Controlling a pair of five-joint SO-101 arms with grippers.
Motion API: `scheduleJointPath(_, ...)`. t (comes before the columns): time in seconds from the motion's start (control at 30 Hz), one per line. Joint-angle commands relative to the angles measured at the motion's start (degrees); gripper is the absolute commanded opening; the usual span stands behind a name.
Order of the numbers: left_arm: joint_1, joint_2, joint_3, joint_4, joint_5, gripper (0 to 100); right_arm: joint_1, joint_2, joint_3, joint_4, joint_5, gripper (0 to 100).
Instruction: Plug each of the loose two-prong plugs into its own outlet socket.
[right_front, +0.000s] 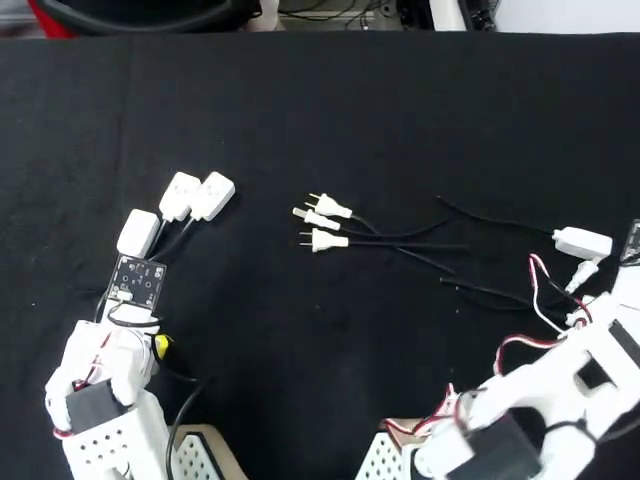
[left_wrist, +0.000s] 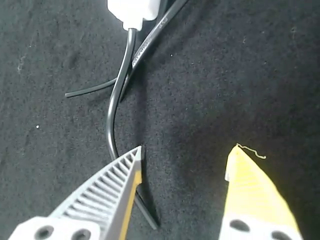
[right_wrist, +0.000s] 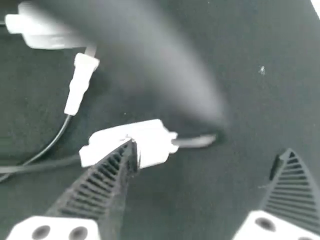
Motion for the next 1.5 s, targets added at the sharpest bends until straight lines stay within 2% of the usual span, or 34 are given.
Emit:
scheduleJointPath(0.0, -0.3, -0.4, -0.5, -0.6, 0.6, 27, -3.6, -14.8, -8.0, 31.5, -3.1, 40.7)
scheduleJointPath(0.07, -0.3, -0.4, -0.5, -0.6, 0.6, 27, -6.6, -21.4, -13.0, 47.0, -4.0, 40.7)
scheduleJointPath(0.13, -0.3, -0.4, -0.5, -0.5, 0.6, 27, -10.9, -26.7, -16.1, 58.2, -4.1, 40.7)
scheduleJointPath(0.2, -0.3, -0.4, -0.5, -0.5, 0.6, 27, -16.6, -29.5, -17.5, 64.6, -6.9, 40.7)
scheduleJointPath(0.3, -0.3, -0.4, -0.5, -0.5, 0.7, 27, -26.5, -28.7, -17.4, 67.3, -15.5, 38.5)
scheduleJointPath(0.43, -0.3, -0.4, -0.5, -0.5, 0.7, 27, -43.3, -22.1, -16.0, 63.8, -32.4, 27.9)
scheduleJointPath(0.57, -0.3, -0.4, -0.5, -0.5, 0.7, 27, -57.6, -10.9, -16.8, 52.5, -50.8, 21.0)
scheduleJointPath(0.7, -0.3, -0.4, -0.5, -0.5, 0.7, 27, -61.9, 0.7, -20.4, 39.1, -65.4, 20.1)
scheduleJointPath(0.8, -0.3, -0.4, -0.5, -0.4, 0.7, 27, -64.2, 7.6, -23.8, 35.5, -73.2, 20.0)
scheduleJointPath(0.97, -0.3, -0.4, -0.5, -0.4, 0.7, 27, -71.9, 17.2, -28.1, 31.6, -79.8, 19.8)
scheduleJointPath(1.13, -0.3, -0.4, -0.3, -0.4, 0.7, 27, -78.8, 25.2, -29.7, 26.5, -80.4, 19.8)
scheduleJointPath(1.33, -0.3, -0.4, -0.3, -0.4, 0.7, 27, -77.5, 32.2, -33.8, 24.2, -86.2, 19.8)
scheduleJointPath(1.47, -0.3, -0.4, -0.3, -0.4, 0.7, 27, -78.2, 34.0, -35.0, 24.2, -86.9, 19.8)
